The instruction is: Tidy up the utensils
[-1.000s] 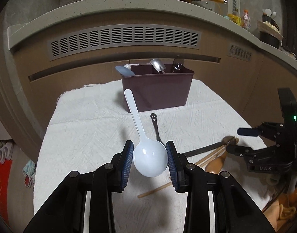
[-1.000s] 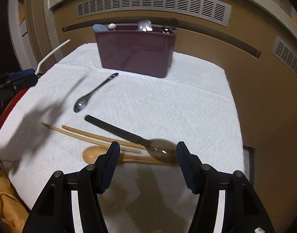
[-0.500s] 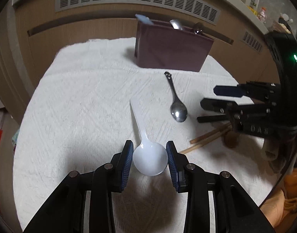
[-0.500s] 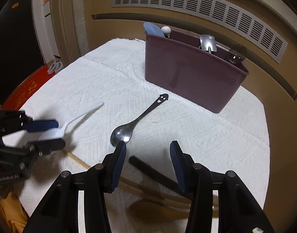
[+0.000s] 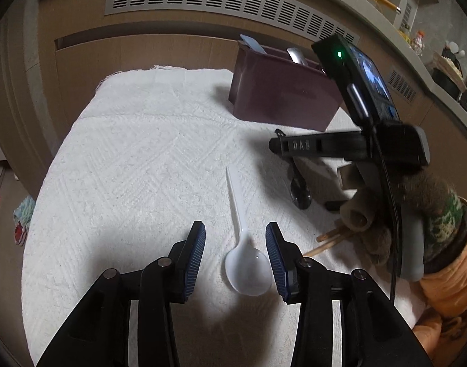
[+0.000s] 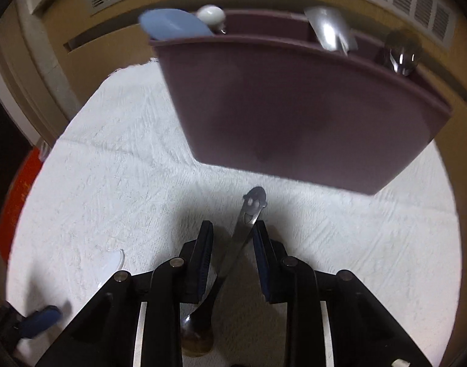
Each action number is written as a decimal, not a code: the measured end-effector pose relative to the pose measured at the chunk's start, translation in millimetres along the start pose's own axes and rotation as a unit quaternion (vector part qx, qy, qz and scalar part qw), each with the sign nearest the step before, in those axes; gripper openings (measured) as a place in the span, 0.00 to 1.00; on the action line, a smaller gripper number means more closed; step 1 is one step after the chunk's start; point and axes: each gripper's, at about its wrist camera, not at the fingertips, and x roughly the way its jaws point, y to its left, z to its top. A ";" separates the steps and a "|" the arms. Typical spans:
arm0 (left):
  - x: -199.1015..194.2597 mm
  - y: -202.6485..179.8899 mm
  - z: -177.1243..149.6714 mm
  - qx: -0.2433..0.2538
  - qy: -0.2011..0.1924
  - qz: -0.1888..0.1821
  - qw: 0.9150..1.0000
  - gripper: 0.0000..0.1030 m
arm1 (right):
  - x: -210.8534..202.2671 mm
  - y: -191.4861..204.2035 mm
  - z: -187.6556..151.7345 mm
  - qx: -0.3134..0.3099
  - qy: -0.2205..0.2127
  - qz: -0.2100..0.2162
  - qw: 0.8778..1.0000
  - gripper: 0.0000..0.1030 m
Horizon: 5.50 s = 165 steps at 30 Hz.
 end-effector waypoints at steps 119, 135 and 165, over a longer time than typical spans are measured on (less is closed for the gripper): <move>-83.8 -78.5 37.3 0.051 -0.126 0.004 0.991 0.11 | -181.3 -44.9 -113.2 -0.057 -0.155 0.058 0.985 0.15; -134.7 -122.4 146.9 0.106 -0.217 0.004 0.970 0.11 | -283.9 -59.2 -30.1 -0.081 -0.307 0.000 0.948 0.00; -25.6 -30.4 98.6 0.037 -0.136 0.005 0.990 0.11 | 7.5 -59.4 0.5 0.052 0.009 -0.021 0.998 0.26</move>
